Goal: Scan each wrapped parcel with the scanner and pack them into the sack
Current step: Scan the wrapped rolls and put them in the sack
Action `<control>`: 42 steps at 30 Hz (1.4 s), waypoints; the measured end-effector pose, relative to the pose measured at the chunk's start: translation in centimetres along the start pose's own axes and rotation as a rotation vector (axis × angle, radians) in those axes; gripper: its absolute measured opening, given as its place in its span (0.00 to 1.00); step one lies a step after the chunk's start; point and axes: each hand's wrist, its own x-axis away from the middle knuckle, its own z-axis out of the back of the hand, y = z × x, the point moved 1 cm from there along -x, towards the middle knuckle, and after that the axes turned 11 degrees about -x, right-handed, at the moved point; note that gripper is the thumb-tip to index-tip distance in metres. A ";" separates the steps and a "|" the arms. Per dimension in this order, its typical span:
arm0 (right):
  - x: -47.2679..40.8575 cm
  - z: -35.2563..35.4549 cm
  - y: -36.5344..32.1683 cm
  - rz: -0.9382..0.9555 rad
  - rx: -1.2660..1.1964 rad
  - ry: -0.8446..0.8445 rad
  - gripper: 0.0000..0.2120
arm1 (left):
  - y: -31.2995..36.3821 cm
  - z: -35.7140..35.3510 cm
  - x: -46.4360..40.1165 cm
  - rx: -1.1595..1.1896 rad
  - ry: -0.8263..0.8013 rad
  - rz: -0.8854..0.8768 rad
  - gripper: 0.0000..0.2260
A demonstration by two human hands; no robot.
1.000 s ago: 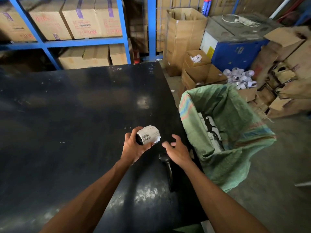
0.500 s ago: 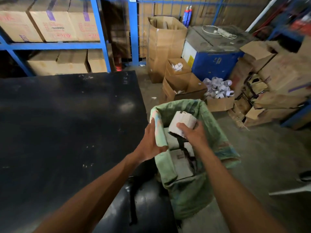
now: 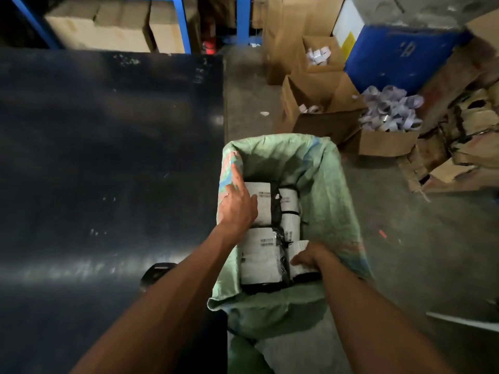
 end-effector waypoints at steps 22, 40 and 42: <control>-10.2 -5.5 1.4 -0.070 -0.342 0.040 0.42 | 0.6 -0.8 0.1 0.041 0.019 0.004 0.40; 9.7 -0.1 -8.3 0.462 -0.499 0.295 0.40 | -13.6 -1.5 7.1 0.443 -0.118 0.034 0.31; 13.5 -1.1 -10.5 0.573 -0.500 0.315 0.39 | -18.2 -2.2 8.4 0.412 -0.099 0.120 0.31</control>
